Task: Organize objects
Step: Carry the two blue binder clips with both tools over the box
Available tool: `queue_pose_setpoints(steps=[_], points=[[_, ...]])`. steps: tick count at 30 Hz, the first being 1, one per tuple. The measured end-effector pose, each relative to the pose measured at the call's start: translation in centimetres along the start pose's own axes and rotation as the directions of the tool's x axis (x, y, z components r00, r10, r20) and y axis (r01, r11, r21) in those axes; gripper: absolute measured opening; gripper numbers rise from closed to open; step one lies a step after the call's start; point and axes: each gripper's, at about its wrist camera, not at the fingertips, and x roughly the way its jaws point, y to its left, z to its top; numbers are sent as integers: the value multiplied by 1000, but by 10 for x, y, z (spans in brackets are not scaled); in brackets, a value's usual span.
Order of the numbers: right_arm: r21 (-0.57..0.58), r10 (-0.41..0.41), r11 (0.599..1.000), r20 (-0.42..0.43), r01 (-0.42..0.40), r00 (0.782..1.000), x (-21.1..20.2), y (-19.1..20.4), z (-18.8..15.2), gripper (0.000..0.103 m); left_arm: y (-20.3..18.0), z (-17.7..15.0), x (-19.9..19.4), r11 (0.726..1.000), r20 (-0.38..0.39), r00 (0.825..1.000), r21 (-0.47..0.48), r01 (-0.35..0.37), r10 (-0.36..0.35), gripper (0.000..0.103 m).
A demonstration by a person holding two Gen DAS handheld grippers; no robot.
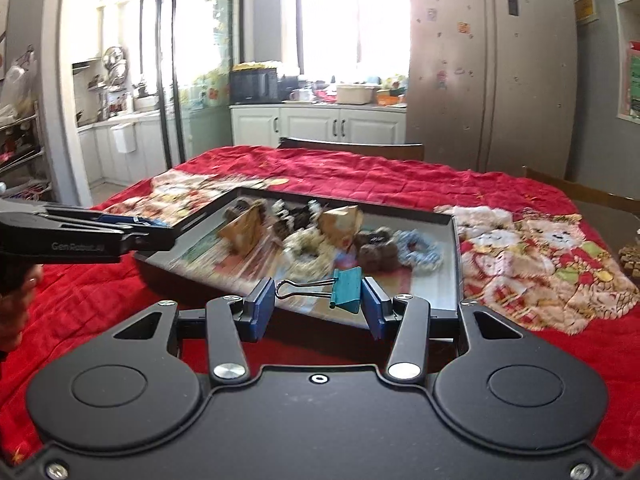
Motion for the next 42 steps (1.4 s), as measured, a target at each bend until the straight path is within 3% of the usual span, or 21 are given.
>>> queue_pose_setpoints(steps=[15,42], points=[[25,-86,996,-48,87,995,72,-24,8,45,-29,13,58,996,-15,999,73,44,-43,37],[65,-86,993,-133,96,987,119,-37,0,45,-41,6,111,994,-67,998,113,-1,8,38]])
